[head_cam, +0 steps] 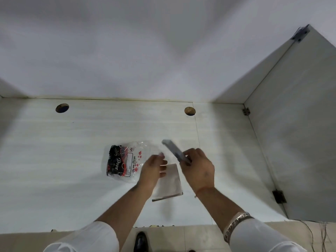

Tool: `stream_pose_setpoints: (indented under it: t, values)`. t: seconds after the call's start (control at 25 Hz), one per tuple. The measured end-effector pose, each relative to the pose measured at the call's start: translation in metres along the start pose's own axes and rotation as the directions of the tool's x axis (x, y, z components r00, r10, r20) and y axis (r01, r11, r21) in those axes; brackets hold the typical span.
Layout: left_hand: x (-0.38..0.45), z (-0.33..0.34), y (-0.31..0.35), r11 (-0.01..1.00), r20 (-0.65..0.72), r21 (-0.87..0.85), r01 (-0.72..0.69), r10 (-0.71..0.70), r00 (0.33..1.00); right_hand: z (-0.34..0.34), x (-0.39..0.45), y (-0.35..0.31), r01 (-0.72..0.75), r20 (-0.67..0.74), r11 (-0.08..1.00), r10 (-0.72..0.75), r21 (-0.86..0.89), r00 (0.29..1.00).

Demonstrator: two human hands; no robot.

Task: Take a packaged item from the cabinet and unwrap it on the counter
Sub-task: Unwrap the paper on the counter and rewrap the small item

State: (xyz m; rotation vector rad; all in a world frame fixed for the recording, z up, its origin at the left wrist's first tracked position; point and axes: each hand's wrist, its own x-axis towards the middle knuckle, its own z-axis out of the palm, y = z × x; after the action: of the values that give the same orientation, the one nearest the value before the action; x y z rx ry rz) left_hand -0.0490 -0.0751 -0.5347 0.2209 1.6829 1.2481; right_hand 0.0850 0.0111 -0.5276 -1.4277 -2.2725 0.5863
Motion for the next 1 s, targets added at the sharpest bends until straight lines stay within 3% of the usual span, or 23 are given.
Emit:
stream_pose_setpoints:
  t: [0.04, 0.08, 0.12, 0.16, 0.2, 0.28, 0.4, 0.68, 0.84, 1.0]
  values:
    - [0.001, -0.003, 0.001, 0.965, -0.005, -0.242, 0.105, -0.110, 0.994, 0.004, -0.013, 0.003, 0.137, 0.014, 0.986, -0.137, -0.089, 0.991]
    - [0.001, -0.007, 0.001, 0.920, -0.016, -0.355, 0.167, -0.184, 0.983, 0.009, -0.027, 0.008, 0.239, 0.061, 0.965, -0.234, -0.111, 0.970]
    - [0.002, -0.012, -0.002, 0.919, -0.045, -0.340, 0.201, -0.229, 0.972, 0.015, -0.040, 0.014, 0.307, 0.141, 0.949, -0.294, -0.079, 0.945]
    - [0.003, -0.016, -0.010, 0.954, -0.100, -0.219, 0.203, -0.229, 0.968, 0.021, -0.050, 0.020, 0.337, 0.241, 0.941, -0.324, -0.015, 0.915]
    - [0.002, -0.020, -0.018, 0.985, -0.176, -0.025, 0.174, -0.175, 0.969, 0.027, -0.057, 0.026, 0.317, 0.338, 0.948, -0.310, 0.037, 0.889]
    - [-0.002, -0.025, -0.035, 0.946, -0.219, 0.319, 0.057, 0.015, 0.976, 0.032, -0.063, 0.032, 0.207, 0.475, 0.974, -0.227, 0.096, 0.850]
    - [-0.010, -0.029, -0.048, 0.837, -0.202, 0.546, -0.032, 0.168, 0.965, 0.032, -0.058, 0.030, -0.022, 0.535, 0.982, -0.084, 0.187, 0.841]
    - [-0.032, -0.030, -0.069, 0.916, -0.278, 0.397, 0.055, 0.063, 0.959, 0.031, -0.043, 0.041, -0.228, 0.631, 0.938, 0.012, 0.262, 0.776]
    - [-0.044, -0.027, -0.077, 0.965, -0.305, 0.260, 0.038, 0.045, 0.951, 0.028, -0.048, 0.043, -0.255, 0.607, 0.914, 0.011, 0.317, 0.795]
    - [-0.045, -0.030, -0.084, 0.949, -0.331, 0.314, 0.032, 0.078, 0.940, 0.027, -0.048, 0.044, -0.238, 0.613, 0.918, -0.007, 0.317, 0.790]
